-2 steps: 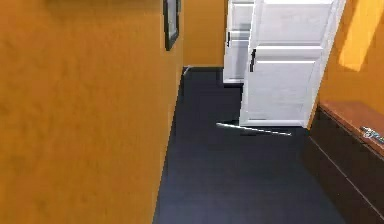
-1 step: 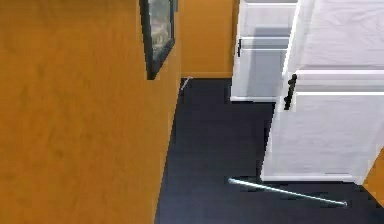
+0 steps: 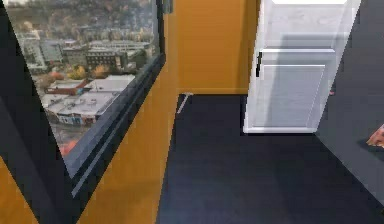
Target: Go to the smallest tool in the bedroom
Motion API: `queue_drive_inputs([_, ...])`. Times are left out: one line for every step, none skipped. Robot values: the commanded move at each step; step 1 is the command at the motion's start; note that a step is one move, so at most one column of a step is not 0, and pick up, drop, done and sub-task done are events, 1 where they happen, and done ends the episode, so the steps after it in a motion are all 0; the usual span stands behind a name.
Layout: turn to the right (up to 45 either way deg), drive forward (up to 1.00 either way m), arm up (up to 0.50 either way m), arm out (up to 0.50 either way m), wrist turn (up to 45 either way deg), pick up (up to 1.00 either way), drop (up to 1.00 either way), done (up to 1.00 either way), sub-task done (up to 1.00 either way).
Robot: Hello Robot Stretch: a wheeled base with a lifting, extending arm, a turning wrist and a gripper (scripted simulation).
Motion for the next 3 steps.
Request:
queue_drive_inputs([0.0,1.00,0.00,0.00,0.0,0.00,0.00,0.00,0.00])
queue_drive_inputs([0.0,1.00,0.00,0.00,0.0,0.00,0.00,0.00,0.00])
queue_drive_inputs([0.0,0.05,0.00,0.00,0.0,0.00,0.00,0.00,0.00])
